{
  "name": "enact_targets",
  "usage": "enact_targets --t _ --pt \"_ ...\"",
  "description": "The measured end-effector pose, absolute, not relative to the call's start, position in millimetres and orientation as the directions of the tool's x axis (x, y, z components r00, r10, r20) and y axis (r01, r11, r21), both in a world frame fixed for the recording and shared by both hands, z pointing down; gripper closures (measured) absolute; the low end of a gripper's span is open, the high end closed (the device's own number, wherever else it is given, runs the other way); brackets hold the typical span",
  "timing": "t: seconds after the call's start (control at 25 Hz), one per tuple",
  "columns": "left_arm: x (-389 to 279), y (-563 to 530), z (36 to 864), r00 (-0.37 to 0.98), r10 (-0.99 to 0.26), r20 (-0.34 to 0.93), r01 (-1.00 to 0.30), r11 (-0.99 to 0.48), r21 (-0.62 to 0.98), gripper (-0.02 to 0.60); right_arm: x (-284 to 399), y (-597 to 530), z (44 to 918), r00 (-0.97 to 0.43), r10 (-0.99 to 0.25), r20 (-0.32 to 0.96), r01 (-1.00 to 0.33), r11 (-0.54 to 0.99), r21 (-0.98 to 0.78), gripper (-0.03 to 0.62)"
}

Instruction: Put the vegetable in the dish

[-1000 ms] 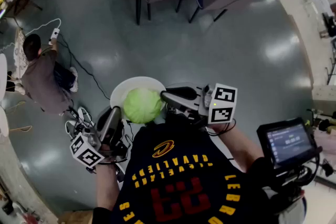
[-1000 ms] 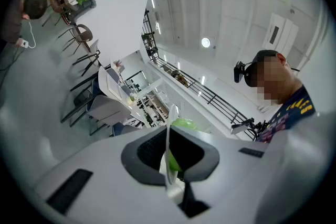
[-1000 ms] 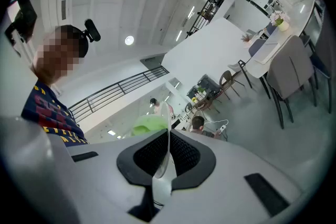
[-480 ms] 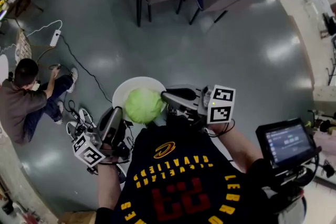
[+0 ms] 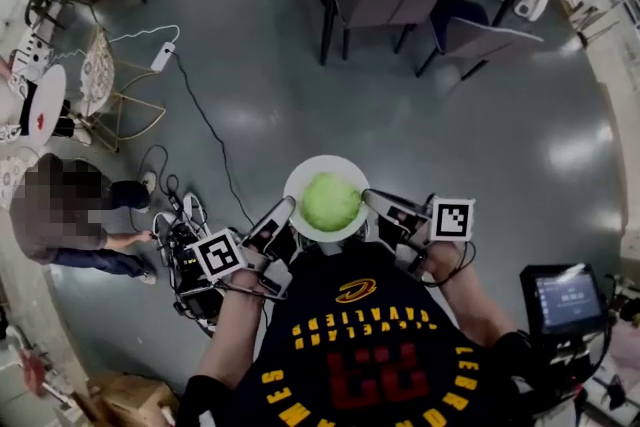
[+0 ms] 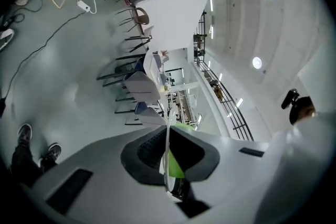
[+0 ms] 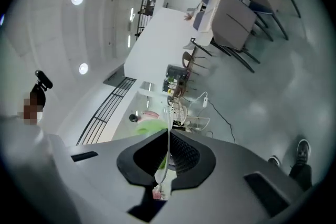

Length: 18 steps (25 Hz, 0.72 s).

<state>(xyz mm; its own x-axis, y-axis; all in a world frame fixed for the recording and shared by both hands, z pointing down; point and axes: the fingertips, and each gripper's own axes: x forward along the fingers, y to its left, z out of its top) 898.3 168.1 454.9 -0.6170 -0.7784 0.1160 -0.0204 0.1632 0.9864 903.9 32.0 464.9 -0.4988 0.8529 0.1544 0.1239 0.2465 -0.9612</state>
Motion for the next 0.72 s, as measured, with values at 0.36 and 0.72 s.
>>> enact_targets --t 0.36,0.72 --pt "902.6 152.7 461.6 -0.682 -0.715 0.155 0.048 0.168 0.985 0.566 897.9 14.7 473.7 -0.436 0.889 0.142 0.091 0.200 -0.975 0.579" --pt "893.1 175.7 477.3 -0.743 -0.649 0.164 0.097 0.139 0.986 0.566 873.5 36.2 485.8 -0.344 0.925 0.159 0.094 0.203 -0.975 0.579"
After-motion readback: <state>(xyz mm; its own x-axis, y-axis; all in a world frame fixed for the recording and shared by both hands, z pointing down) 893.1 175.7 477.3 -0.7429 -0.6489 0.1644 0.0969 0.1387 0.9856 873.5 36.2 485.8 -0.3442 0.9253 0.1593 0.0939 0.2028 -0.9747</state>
